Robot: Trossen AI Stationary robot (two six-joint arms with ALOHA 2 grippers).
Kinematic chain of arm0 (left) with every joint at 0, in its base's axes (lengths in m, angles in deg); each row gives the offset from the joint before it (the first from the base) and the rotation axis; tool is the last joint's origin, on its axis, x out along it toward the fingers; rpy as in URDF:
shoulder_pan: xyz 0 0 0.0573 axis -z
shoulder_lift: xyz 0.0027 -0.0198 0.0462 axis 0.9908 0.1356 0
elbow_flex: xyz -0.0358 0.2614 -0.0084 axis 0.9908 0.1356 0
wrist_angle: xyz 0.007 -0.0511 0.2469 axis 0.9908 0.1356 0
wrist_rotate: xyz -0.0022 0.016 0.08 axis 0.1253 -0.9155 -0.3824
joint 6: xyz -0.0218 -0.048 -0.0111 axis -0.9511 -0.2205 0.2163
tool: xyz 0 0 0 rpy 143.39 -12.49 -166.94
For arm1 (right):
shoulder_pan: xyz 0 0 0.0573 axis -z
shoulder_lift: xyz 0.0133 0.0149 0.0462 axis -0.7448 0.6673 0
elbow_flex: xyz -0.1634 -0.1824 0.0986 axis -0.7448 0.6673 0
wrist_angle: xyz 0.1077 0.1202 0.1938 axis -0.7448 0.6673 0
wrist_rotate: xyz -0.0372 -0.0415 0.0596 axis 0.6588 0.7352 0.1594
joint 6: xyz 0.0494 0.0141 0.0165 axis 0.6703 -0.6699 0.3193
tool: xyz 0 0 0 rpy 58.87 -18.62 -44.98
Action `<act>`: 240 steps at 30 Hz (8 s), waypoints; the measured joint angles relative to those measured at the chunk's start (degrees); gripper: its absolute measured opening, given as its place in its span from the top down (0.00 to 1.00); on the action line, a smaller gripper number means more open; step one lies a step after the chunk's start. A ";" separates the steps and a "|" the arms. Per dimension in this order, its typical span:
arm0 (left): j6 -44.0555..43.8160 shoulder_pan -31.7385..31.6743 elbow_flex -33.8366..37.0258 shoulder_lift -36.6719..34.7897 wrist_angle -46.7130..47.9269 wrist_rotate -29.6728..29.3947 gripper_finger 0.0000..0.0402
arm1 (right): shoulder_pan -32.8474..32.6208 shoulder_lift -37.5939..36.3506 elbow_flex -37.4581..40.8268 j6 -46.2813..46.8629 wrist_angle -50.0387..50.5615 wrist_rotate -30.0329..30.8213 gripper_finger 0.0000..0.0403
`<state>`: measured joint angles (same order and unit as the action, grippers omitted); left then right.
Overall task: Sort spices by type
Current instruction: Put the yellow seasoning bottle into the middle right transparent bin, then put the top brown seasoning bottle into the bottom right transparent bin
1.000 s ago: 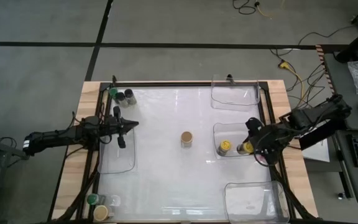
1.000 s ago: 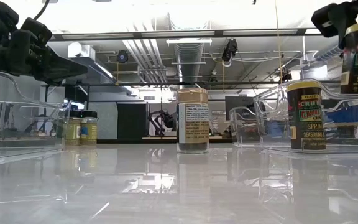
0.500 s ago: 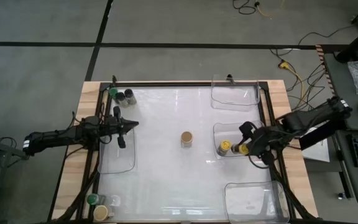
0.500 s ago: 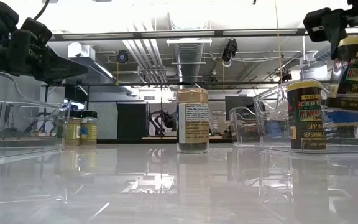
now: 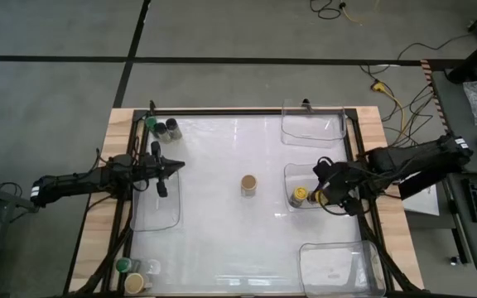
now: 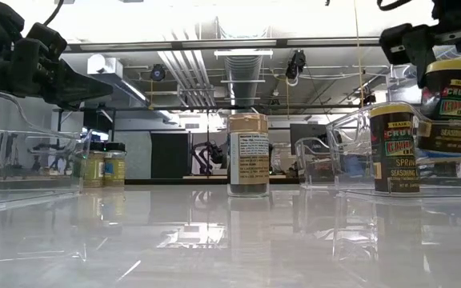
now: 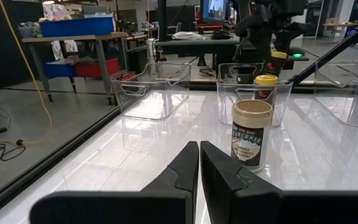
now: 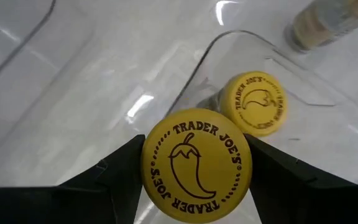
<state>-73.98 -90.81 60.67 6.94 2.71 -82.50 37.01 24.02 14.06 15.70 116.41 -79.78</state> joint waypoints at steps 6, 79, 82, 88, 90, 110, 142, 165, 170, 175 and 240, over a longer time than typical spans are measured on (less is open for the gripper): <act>0.00 -0.02 0.00 0.00 0.00 0.00 1.00 | 1.47 3.01 0.00 -0.46 -0.02 -2.26 0.42; 0.00 -0.02 0.00 0.00 0.00 0.00 1.00 | 1.42 2.26 8.11 0.65 -10.81 0.75 0.35; 0.01 -0.01 0.00 0.00 0.00 0.00 1.00 | 1.42 2.26 8.11 0.65 -10.81 0.75 0.35; 0.00 -0.02 0.00 0.00 0.00 0.00 1.00 | 1.42 2.26 8.11 0.67 -10.81 0.80 0.38; 0.00 -0.01 0.00 0.00 0.00 0.00 1.00 | 1.44 2.26 8.11 0.67 -10.79 0.82 0.38; 0.01 -0.02 0.00 0.00 0.00 0.00 1.00 | 1.42 2.26 8.11 3.07 -12.17 3.24 0.29; 0.02 -0.02 0.00 0.00 0.00 0.00 1.00 | 1.42 2.15 8.11 4.10 -12.02 7.29 0.33; 0.02 -0.02 0.00 0.00 0.00 0.00 1.00 | 1.42 2.15 4.04 8.02 -11.87 7.18 0.18; 0.00 0.00 0.00 0.00 0.00 0.00 1.00 | 1.42 2.20 0.12 10.00 -12.46 7.16 0.13; 0.00 0.00 0.00 0.00 0.00 0.00 1.00 | 1.42 4.27 -3.07 12.85 -14.33 7.16 0.12; 0.00 -0.01 -0.02 0.00 0.00 0.00 1.00 | 7.48 45.52 -38.88 54.37 -15.99 27.79 0.14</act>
<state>-73.99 -90.82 60.65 6.94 2.71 -82.50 44.49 69.54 -24.83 70.07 100.42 -52.00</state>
